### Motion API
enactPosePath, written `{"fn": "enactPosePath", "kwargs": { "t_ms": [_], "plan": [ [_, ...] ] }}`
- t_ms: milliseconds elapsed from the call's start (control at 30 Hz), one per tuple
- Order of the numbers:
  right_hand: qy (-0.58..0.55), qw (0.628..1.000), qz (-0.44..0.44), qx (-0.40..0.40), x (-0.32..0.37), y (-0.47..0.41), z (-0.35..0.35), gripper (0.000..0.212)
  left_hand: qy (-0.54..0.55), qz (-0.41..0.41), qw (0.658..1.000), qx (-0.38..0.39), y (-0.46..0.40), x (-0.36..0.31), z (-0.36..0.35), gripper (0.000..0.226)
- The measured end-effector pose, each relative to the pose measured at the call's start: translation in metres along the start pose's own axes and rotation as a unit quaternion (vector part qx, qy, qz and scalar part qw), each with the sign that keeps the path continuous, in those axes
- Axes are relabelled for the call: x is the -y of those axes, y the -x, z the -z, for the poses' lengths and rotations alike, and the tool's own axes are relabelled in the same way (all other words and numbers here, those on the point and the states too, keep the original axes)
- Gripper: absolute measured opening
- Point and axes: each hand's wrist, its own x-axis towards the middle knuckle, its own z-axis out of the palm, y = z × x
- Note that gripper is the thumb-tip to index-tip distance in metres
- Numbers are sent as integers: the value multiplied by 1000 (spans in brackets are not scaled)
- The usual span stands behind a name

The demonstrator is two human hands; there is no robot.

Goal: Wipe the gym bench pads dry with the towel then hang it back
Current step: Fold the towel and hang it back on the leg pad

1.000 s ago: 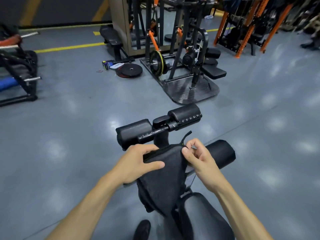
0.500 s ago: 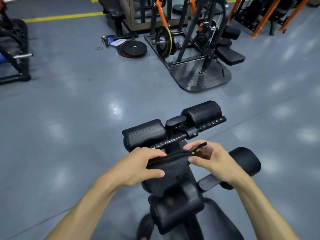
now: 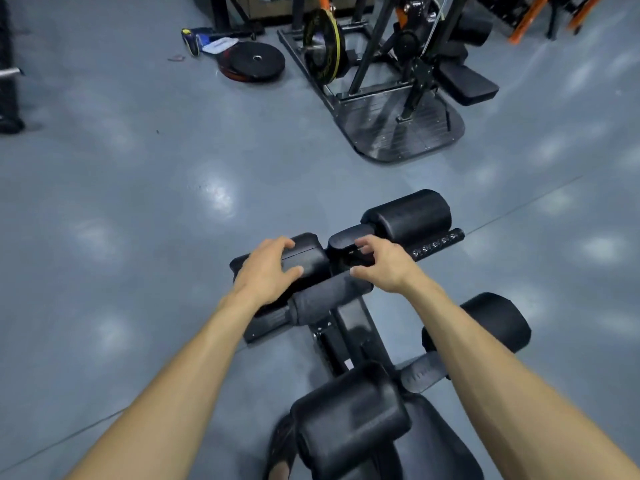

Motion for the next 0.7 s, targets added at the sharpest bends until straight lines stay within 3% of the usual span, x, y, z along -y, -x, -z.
{"fn": "enactPosePath", "kwargs": {
  "t_ms": [67,133,300,433,500,600,700],
  "plan": [
    [86,996,5,-23,-9,0,-20,46,43,30,999,0,5,16,-16,33],
    [102,993,14,-58,-15,0,-32,36,98,69,993,-8,14,24,-29,23],
    [111,991,34,-71,-21,-2,-36,34,211,153,965,-5,33,26,-52,42],
    [85,968,39,-231,-21,7,-44,35,260,129,956,-40,32,20,-54,27],
    [1,967,5,-255,-26,21,-53,35,305,134,942,-38,32,16,-53,19],
    [-188,962,-71,-182,-34,39,-72,37,389,195,900,8,37,12,-51,23],
    [-327,930,-93,-139,-32,44,-76,42,383,223,896,30,35,13,-53,38]
  ]
}}
